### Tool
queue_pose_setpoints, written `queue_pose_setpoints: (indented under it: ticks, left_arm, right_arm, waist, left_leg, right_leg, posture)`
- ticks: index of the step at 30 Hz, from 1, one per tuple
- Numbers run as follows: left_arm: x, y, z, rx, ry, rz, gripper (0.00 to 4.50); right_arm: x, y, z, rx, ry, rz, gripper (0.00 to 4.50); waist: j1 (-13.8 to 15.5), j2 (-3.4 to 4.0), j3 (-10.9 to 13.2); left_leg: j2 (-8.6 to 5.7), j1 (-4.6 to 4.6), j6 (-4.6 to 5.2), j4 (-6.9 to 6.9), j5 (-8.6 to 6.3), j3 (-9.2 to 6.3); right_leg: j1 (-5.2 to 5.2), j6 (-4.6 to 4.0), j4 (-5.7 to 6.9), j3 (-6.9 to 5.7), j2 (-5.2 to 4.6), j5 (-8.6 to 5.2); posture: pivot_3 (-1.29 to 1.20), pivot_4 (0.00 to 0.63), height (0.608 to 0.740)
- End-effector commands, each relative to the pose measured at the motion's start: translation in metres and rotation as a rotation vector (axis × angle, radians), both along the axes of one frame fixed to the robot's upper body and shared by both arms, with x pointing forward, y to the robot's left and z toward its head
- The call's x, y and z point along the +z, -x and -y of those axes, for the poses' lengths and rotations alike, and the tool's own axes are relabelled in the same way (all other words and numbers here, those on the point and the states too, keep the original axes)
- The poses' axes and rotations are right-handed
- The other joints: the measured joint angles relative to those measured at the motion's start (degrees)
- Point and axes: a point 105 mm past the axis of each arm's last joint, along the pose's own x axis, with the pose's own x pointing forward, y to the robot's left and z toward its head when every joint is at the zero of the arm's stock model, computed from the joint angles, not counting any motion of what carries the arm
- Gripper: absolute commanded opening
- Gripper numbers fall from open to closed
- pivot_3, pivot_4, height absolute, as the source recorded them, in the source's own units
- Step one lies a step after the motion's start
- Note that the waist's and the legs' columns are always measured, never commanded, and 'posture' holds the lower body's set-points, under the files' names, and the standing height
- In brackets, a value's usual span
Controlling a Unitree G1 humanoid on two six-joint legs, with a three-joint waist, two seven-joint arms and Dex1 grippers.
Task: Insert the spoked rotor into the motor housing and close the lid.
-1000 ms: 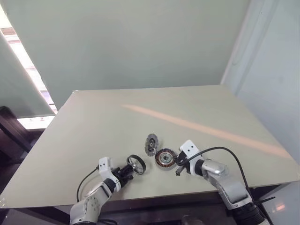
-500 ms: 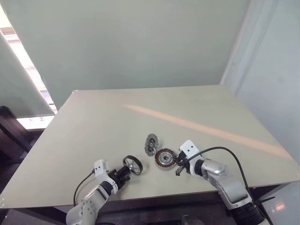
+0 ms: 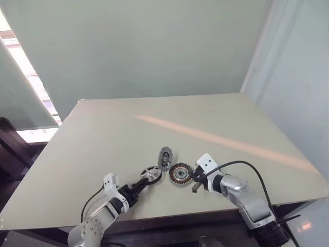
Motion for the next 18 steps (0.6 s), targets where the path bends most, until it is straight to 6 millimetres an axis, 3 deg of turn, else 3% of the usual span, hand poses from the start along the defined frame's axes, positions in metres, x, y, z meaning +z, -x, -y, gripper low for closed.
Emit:
queue_pose_setpoints:
  ticks: [1, 18]
  left_arm:
    - [0.012, -0.006, -0.015, 0.052, -0.023, 0.058, 4.45]
    - [-0.002, -0.007, 0.023, 0.067, 0.286, -0.117, 4.45]
  right_arm:
    - [0.012, -0.004, -0.004, 0.018, -0.021, 0.049, 0.00]
    - [0.014, -0.003, -0.001, 0.012, -0.014, 0.052, 0.00]
  waist:
    - [0.0, 0.00, 0.0]
    - [0.2, 0.02, 0.0]
  left_leg:
    - [0.00, 0.00, 0.00, 0.00, 0.00, 0.00]
    - [-0.05, -0.01, -0.01, 0.07, 0.00, -0.01]
  right_leg:
    - [0.00, 0.00, 0.00, 0.00, 0.00, 0.00]
    - [0.06, 0.00, -0.03, 0.00, -0.02, 0.00]
  posture:
    - [0.00, 0.000, 0.740]
    - [0.00, 0.000, 0.740]
